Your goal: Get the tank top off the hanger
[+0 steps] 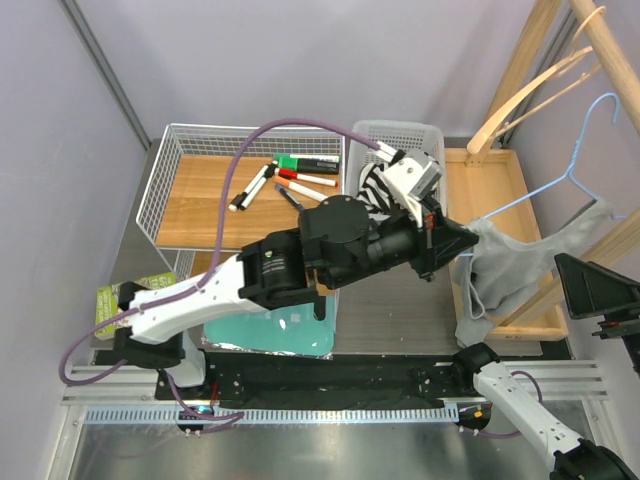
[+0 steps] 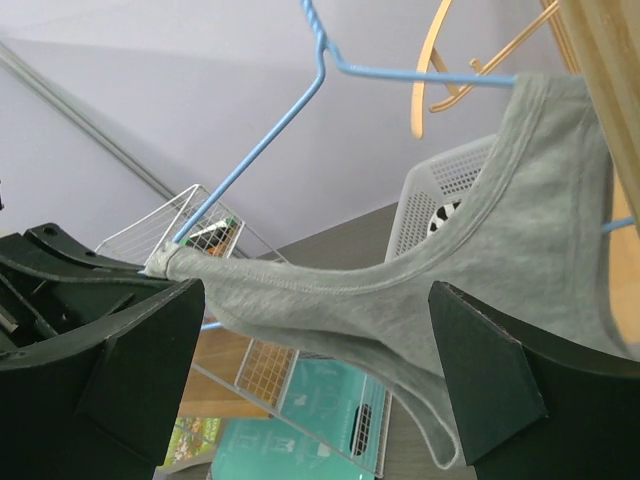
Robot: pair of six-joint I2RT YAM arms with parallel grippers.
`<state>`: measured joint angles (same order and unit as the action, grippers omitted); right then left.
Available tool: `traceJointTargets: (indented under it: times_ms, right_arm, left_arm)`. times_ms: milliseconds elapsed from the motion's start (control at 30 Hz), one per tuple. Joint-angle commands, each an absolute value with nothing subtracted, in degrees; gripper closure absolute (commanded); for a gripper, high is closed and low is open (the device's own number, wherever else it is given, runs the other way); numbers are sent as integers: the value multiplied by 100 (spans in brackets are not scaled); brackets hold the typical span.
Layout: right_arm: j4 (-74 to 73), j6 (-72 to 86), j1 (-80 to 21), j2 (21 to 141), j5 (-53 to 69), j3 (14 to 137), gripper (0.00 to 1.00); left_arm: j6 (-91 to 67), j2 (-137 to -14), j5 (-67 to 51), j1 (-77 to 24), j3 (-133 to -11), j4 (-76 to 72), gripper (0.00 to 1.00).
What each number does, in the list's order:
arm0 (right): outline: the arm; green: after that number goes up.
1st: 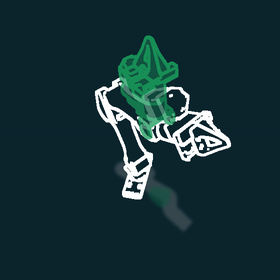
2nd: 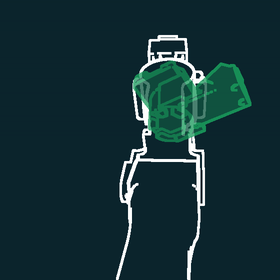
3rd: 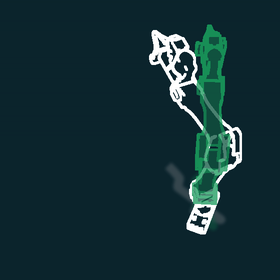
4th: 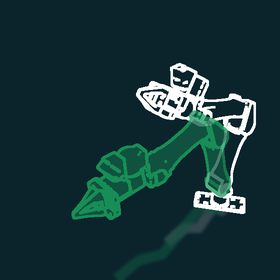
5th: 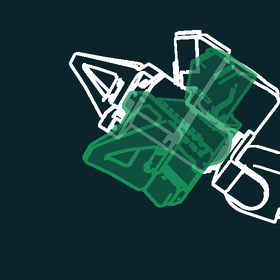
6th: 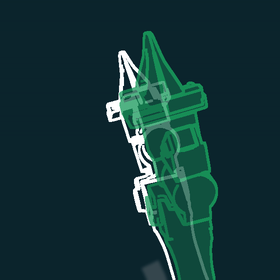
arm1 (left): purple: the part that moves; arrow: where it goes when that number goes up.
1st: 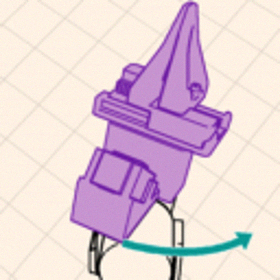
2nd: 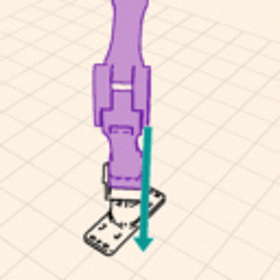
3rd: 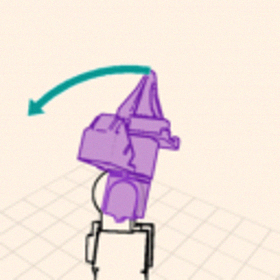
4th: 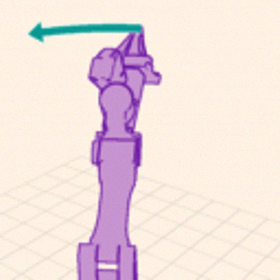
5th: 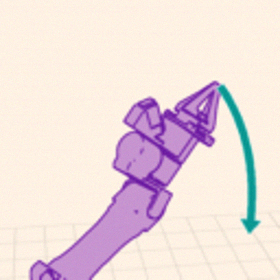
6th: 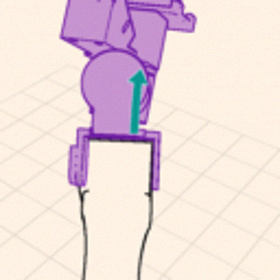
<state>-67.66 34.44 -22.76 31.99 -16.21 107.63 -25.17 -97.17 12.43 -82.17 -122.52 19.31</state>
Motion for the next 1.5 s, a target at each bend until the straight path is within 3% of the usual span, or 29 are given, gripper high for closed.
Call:
traceJointTargets:
  times_ms: [0, 133, 500, 867, 1167, 1267, 1467]
  right_arm:
    - [-6355, 3463, -2285, 3375, -1407, 10644, 0]
    - [-5891, 3603, -2285, 3463, -1108, 10372, 0]
    - [-3482, 4921, -2276, 4095, 1308, 8904, 0]
    - [-2277, 5800, -2276, 4254, 1476, 8359, 10]
    - [-2092, 5959, -2276, 4254, 1521, 8165, 30]
    - [-1969, 6064, -2276, 4307, 1573, 8095, 49]
    - [-1635, 6266, -2276, 4254, 1583, 7945, 65]
  left_arm:
    - [-2540, -8783, 1380, -8279, -11770, 1758, 100]
    - [-2514, -8229, 1546, -8297, -11243, 1740, 100]
    - [-2382, -7172, 1994, -8332, -10170, 1600, 100]
    - [-2162, -7172, 2329, -8323, -10072, 1670, 100]
    - [-2188, -7295, 2365, -8332, -10081, 1626, 100]
    - [-2223, -7409, 2180, -8323, -10160, 1652, 100]
    - [-2329, -7532, 1978, -8323, -10266, 1697, 100]
